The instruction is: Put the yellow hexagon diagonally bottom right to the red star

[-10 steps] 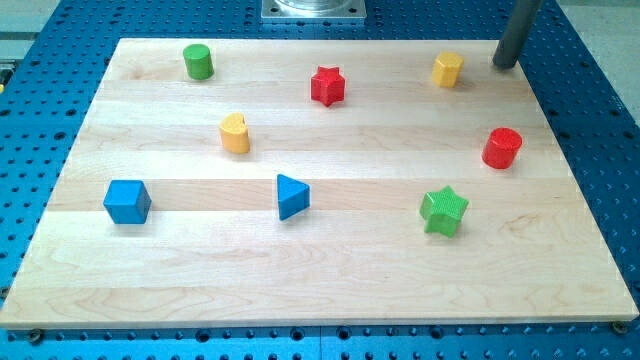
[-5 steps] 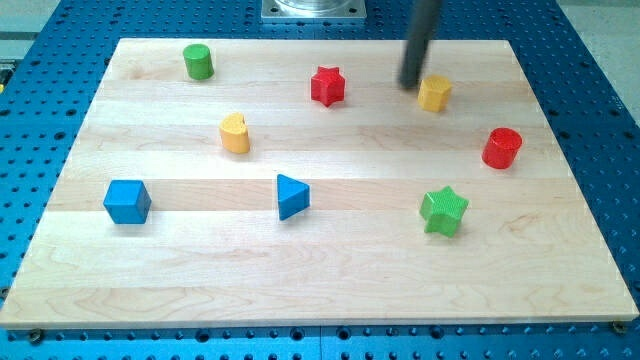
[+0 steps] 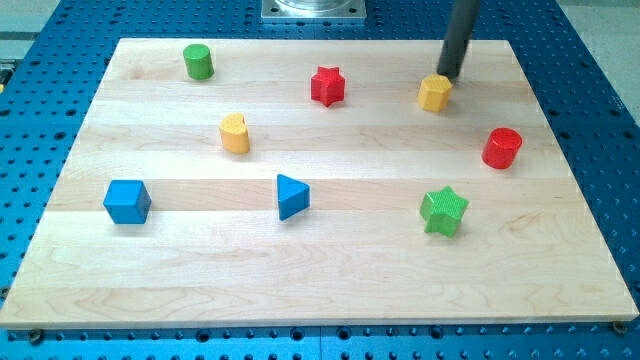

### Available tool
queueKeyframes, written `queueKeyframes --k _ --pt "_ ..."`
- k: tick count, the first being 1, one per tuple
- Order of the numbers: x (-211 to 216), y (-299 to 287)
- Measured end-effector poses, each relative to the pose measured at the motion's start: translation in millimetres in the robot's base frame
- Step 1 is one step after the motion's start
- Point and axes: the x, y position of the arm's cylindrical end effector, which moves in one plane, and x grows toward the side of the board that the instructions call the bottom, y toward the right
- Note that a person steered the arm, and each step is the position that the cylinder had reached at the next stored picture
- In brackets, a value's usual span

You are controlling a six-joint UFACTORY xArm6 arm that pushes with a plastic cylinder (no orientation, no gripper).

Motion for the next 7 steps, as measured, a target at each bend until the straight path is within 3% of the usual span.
queueKeyframes --k 2,5,7 --pt "52 -103" --pt "52 -106" --pt "92 -121"
